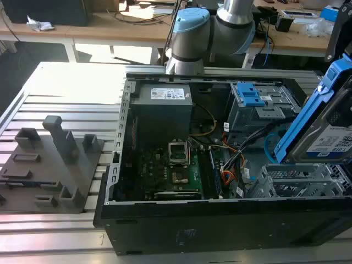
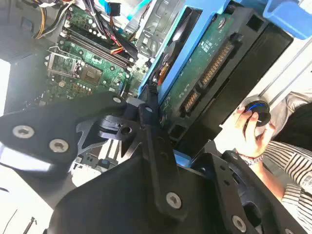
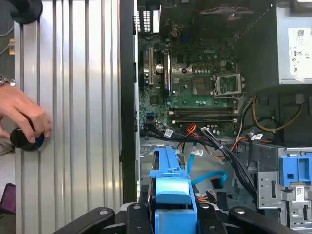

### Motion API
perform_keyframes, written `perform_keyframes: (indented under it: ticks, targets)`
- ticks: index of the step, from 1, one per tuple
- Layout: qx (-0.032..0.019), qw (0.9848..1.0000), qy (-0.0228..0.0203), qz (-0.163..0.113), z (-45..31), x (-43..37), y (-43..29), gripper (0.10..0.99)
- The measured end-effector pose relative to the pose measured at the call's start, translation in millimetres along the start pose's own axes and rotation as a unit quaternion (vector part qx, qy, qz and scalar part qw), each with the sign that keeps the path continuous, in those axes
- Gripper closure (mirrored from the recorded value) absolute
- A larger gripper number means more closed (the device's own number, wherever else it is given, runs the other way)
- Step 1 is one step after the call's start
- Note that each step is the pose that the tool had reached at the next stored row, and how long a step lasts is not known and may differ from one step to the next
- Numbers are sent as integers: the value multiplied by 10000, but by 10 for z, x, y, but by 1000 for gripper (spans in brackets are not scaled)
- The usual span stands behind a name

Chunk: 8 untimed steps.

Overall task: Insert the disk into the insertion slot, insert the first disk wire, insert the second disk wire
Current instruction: 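Insert the disk into the insertion slot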

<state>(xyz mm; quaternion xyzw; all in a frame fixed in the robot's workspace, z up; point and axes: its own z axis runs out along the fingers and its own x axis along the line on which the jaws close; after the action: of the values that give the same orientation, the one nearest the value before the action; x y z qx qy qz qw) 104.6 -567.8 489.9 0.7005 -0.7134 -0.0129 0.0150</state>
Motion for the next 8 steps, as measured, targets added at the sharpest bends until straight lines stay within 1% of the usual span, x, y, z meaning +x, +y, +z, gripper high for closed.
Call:
perform_keyframes:
  ticks: [1,2,4,8]
  targets:
    - [-3,10000,0,0,1,-18,-35,722]
    - [-6,10000,0,0,5,-43,-50,722]
    - [-18,10000,-1,0,31,-58,-69,722]
    - [-35,10000,1,0,88,-60,-85,722]
